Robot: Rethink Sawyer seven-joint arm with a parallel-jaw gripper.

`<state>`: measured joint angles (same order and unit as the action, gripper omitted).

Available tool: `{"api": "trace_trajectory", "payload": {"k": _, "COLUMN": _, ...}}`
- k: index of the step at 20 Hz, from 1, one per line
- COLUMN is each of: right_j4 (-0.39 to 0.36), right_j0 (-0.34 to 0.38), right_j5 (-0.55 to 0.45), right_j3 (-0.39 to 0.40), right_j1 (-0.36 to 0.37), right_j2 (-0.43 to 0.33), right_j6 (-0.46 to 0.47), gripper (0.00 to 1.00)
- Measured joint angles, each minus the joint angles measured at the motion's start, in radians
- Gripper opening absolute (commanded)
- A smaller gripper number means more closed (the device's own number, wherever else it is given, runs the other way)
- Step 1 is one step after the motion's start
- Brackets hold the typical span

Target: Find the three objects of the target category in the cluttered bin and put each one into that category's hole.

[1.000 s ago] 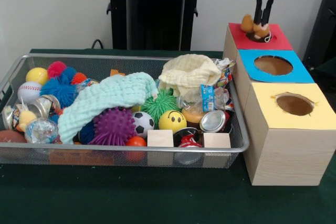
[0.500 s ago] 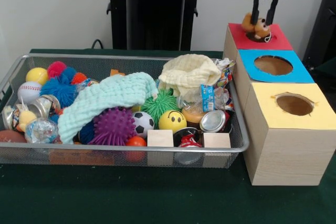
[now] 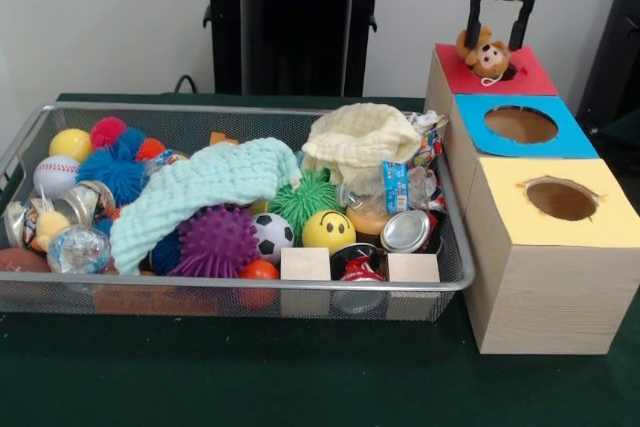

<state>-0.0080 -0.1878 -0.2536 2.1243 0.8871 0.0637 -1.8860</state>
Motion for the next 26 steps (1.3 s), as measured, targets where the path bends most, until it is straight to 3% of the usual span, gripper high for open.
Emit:
{"api": "trace_trajectory", "payload": {"k": 12, "right_j4": 0.008, "right_j0": -0.007, "right_j5": -0.013, "right_j3": 0.0, "right_j1": 0.041, "right_j2": 0.014, "right_j6": 0.0, "gripper": 1.0}}
{"api": "trace_trajectory", "payload": {"k": 18, "right_j4": 0.028, "right_j0": -0.012, "right_j5": -0.141, "right_j3": -0.015, "right_j1": 0.12, "right_j2": 0.016, "right_j6": 0.0, "gripper": 1.0}}
{"api": "trace_trajectory", "payload": {"k": 26, "right_j4": 0.049, "right_j0": 0.011, "right_j5": -0.219, "right_j3": -0.04, "right_j1": 0.184, "right_j2": 0.016, "right_j6": 0.0, "gripper": 1.0}}
